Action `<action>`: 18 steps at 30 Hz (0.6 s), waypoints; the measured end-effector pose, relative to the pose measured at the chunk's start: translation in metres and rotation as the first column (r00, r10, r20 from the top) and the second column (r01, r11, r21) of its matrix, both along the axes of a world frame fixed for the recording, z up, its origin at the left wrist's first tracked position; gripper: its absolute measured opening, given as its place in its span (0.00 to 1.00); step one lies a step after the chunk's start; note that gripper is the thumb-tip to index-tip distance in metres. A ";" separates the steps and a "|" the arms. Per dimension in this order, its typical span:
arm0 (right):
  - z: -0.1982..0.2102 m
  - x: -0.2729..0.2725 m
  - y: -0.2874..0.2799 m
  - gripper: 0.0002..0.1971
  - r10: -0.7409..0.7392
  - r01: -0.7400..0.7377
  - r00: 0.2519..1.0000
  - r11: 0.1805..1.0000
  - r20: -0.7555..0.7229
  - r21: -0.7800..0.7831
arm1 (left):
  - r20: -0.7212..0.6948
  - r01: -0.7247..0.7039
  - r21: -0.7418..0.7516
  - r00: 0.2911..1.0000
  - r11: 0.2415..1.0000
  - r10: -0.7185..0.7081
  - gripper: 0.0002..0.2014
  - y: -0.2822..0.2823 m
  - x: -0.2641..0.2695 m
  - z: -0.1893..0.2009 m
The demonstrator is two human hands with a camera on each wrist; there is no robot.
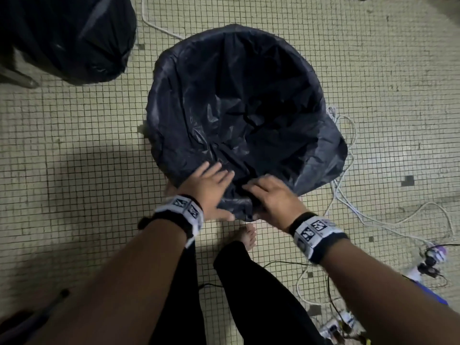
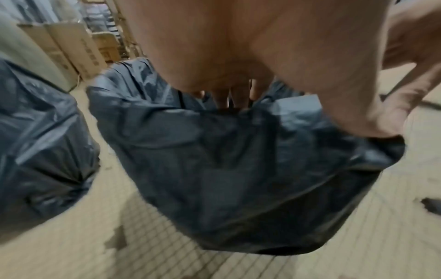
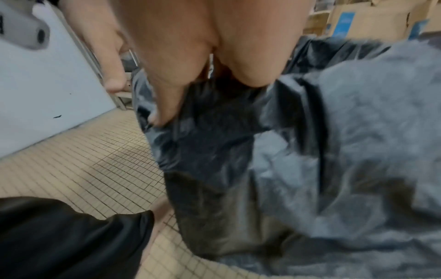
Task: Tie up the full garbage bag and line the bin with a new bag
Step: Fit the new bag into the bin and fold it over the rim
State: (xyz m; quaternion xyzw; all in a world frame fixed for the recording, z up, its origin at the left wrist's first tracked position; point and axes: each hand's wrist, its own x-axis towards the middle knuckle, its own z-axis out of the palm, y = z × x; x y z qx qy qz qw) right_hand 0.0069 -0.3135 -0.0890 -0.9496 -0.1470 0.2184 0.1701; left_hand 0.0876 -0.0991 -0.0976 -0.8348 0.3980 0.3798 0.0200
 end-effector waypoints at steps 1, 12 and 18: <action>0.004 0.004 -0.016 0.35 0.071 -0.069 0.997 0.995 0.037 -0.067 | -0.038 -0.055 0.000 0.998 0.998 0.055 0.50 -0.009 -0.010 -0.002; -0.006 0.030 -0.082 0.14 0.330 -0.272 0.935 0.904 0.132 -0.329 | 0.099 -0.021 -0.044 0.995 0.999 0.025 0.23 0.025 -0.013 -0.028; -0.016 0.007 -0.028 0.14 0.245 -0.192 0.952 0.946 0.183 -0.263 | 0.081 0.117 0.023 0.990 0.993 -0.118 0.22 0.066 0.032 -0.009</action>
